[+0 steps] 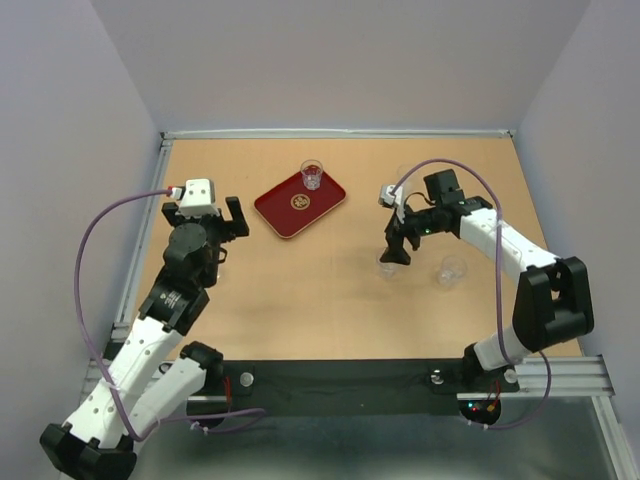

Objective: Place the glasses into the tray

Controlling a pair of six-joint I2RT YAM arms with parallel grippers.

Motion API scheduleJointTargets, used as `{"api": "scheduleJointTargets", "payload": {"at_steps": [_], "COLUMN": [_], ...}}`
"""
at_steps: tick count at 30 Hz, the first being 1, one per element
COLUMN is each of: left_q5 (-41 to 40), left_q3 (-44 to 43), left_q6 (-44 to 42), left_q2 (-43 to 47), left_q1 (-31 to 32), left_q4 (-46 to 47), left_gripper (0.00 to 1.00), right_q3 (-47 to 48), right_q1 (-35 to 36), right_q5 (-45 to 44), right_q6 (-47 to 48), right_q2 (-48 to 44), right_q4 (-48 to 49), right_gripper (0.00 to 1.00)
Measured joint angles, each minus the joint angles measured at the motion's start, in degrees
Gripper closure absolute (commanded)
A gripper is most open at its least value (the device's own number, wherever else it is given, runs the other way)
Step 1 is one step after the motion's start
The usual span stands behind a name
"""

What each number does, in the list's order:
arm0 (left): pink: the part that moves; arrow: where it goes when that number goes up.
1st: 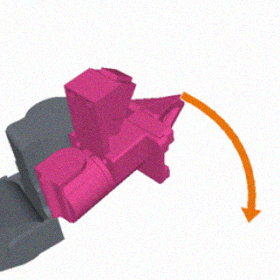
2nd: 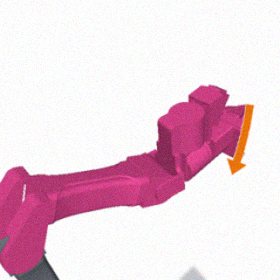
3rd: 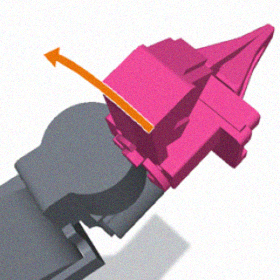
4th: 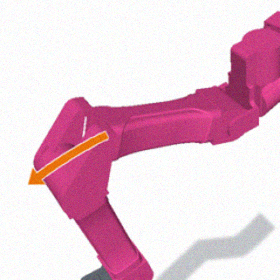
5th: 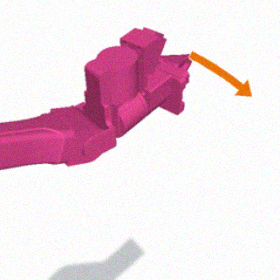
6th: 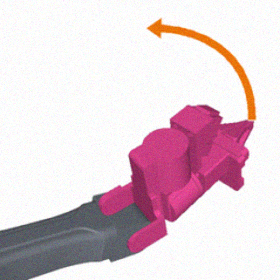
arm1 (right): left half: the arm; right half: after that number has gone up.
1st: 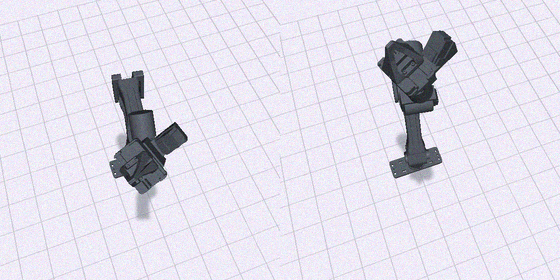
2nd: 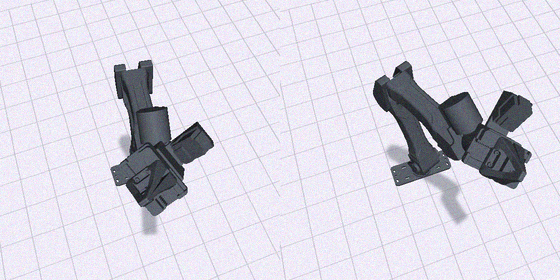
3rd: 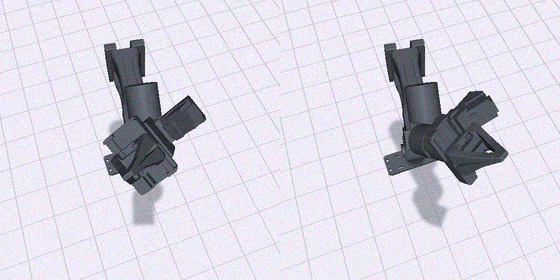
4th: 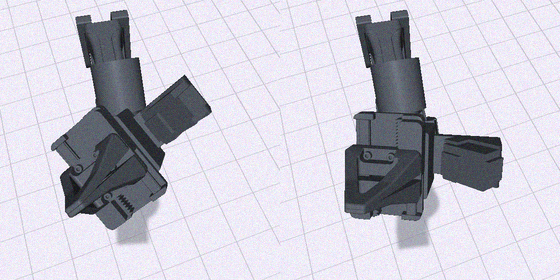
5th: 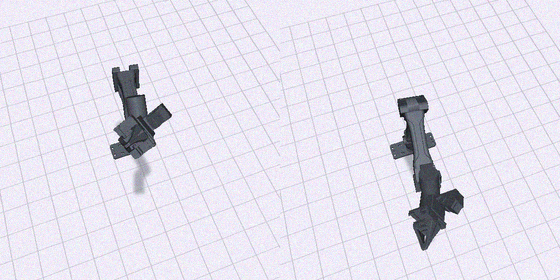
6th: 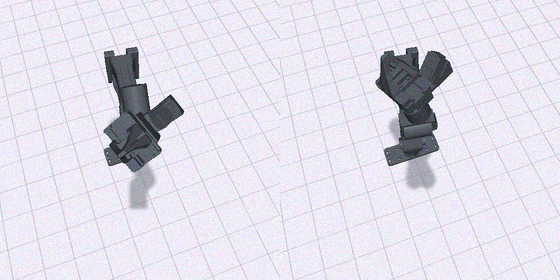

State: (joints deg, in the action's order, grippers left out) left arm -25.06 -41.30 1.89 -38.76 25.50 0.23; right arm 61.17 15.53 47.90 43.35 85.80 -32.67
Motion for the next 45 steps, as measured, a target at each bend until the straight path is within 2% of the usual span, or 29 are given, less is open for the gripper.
{"api": "scheduleJointTargets", "payload": {"at_steps": [10,13,25,28,37,45], "left_q5": [-0.9,-0.9,-0.7,-0.7,-0.8,-1.4], "left_q3": [2.4,2.4,2.4,2.4,2.4,3.1], "left_q6": [-0.6,-0.6,-0.7,-0.7,-0.9,-0.9], "left_q2": [4.4,5.2,5.5,5.5,5.6,6.9], "left_q1": [-0.1,-0.1,-0.1,-0.1,-0.1,-0.1], "left_q4": [1.8,2.2,2.6,2.6,2.6,3.0], "left_gripper": [0.01,0.01,0.02,0.02,0.02,0.02], "right_q3": [2.9,3.2,3.2,3.2,5.1,20.1], "right_q1": [0.7,0.7,1.9,2.9,4.7,7.3], "right_q5": [-8.3,-10.3,-15.5,-16.3,-18.8,-22.3], "right_q6": [2.1,1.6,-1.4,-1.9,-4.9,-18.7], "right_q2": [4.3,5.2,9.5,9.5,9.4,15.2], "right_q4": [-4.5,-4.6,-4.8,-4.7,-4.9,-0.5], "right_gripper": [0.12,0.17,0.71,1.0,0.99,1.0]}}
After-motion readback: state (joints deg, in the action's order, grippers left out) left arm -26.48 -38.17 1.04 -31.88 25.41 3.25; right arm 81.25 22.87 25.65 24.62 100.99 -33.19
